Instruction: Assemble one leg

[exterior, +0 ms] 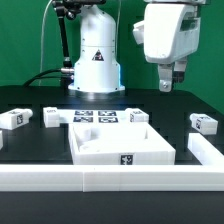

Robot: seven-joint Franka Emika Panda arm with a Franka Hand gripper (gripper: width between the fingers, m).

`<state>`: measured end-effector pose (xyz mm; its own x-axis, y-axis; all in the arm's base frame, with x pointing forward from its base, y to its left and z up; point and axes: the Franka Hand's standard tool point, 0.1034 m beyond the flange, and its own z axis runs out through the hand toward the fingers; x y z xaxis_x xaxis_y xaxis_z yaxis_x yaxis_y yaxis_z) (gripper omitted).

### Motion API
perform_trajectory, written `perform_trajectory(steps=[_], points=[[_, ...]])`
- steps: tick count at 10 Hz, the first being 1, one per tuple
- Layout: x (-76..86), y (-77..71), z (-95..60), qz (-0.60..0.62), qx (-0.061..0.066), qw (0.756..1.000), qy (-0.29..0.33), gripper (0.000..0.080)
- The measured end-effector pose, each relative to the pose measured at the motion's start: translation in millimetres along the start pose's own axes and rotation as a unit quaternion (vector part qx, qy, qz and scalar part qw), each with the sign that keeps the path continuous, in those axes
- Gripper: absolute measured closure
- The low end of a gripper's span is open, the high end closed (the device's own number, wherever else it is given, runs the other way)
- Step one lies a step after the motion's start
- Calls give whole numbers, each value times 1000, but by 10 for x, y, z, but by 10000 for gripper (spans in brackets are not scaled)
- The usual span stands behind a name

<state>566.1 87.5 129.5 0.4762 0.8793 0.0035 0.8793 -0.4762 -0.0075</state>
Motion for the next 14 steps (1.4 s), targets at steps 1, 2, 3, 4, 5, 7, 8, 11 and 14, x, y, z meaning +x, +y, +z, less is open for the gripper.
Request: perform_trajectory(steps=[1, 2, 3, 4, 5, 7, 8, 11, 14], points=[[0, 0, 0, 0, 0, 1000, 0, 150], [0, 0, 0, 0, 0, 1000, 0, 150], [0, 0, 0, 0, 0, 1000, 0, 150], [-2, 0, 3, 0, 0, 1000, 0, 150], [-4, 1, 6, 1, 0, 1000, 0, 150], [-6, 2, 9, 1, 0, 1000, 0, 150], [-8, 0, 14, 1, 0, 1000, 0, 150], [-133, -123, 221, -78, -13, 997, 6, 150], [-296, -172, 359, -168, -36, 985, -21, 150]])
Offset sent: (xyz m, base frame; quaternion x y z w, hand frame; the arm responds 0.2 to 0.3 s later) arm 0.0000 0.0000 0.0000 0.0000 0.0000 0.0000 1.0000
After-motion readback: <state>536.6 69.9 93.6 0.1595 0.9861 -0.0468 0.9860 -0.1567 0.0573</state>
